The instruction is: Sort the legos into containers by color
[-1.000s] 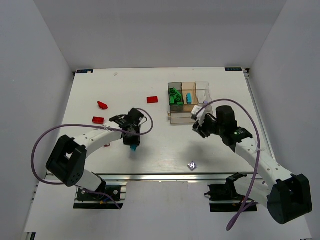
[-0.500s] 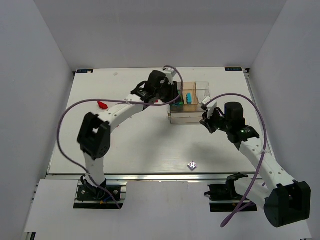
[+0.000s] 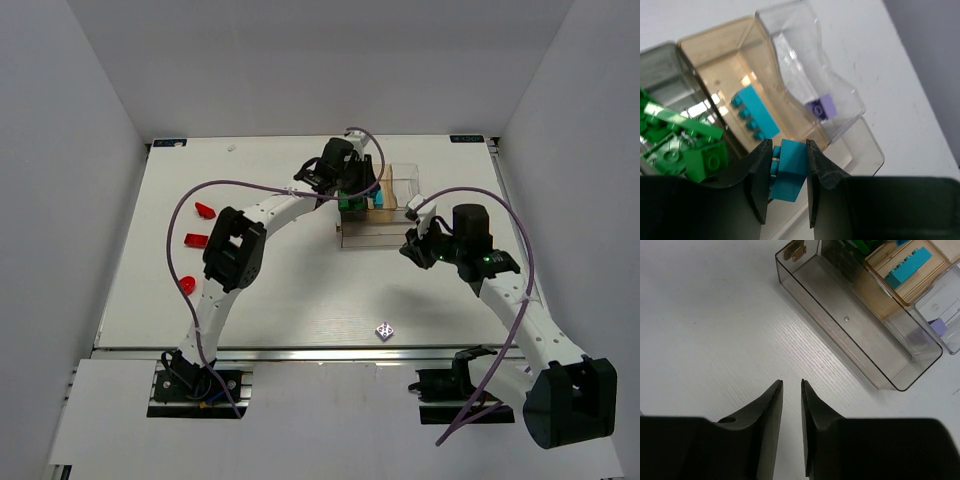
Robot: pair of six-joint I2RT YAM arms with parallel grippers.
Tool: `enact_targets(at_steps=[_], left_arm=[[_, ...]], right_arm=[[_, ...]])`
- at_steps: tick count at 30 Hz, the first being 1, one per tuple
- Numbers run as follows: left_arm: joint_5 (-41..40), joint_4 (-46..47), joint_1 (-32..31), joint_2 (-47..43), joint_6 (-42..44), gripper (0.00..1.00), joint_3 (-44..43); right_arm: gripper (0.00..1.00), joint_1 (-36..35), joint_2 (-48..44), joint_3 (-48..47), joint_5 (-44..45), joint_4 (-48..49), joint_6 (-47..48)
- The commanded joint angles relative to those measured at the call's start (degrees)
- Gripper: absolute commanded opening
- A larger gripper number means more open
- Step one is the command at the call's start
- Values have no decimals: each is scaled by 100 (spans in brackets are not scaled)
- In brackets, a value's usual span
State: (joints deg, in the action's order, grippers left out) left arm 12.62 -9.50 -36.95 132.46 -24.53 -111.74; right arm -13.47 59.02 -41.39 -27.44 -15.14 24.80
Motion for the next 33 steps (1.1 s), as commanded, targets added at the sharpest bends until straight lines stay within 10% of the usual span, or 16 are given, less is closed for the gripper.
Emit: enact_targets(at_steps=[1, 8, 15, 19, 22, 25, 27, 29, 33], left_arm=[[65, 422, -14, -11, -192, 11, -462], [-14, 256, -14, 482, -333, 56, -1033], [30, 27, -14, 597, -289, 67, -1605], [65, 18, 100, -164, -210, 60, -1230], [-223, 10, 100, -1035, 150, 25, -518], [-557, -26, 153, -2502, 580, 14, 1314], [-708, -78, 153, -3680, 870, 27, 2126], [-1014, -114, 153, -4488, 1064, 65, 3379], [-1858, -254, 153, -6774, 1267, 84, 5230]], right_arm=[[28, 38, 74, -115, -235, -24, 87], [83, 64, 101, -98, -630, -235, 568], [87, 12, 65, -45, -1474, -964, 2112], [73, -59, 197, -63, -2053, -2122, 3861], [74, -182, 267, 148, -2082, -3380, 6251], [84, -331, 355, 482, -1678, -3356, 7124], [87, -532, 601, 500, -1484, -3338, 7355], [88, -630, 916, 395, -1475, -3425, 7469], [88, -1156, 1120, 482, -1467, -3313, 7339]])
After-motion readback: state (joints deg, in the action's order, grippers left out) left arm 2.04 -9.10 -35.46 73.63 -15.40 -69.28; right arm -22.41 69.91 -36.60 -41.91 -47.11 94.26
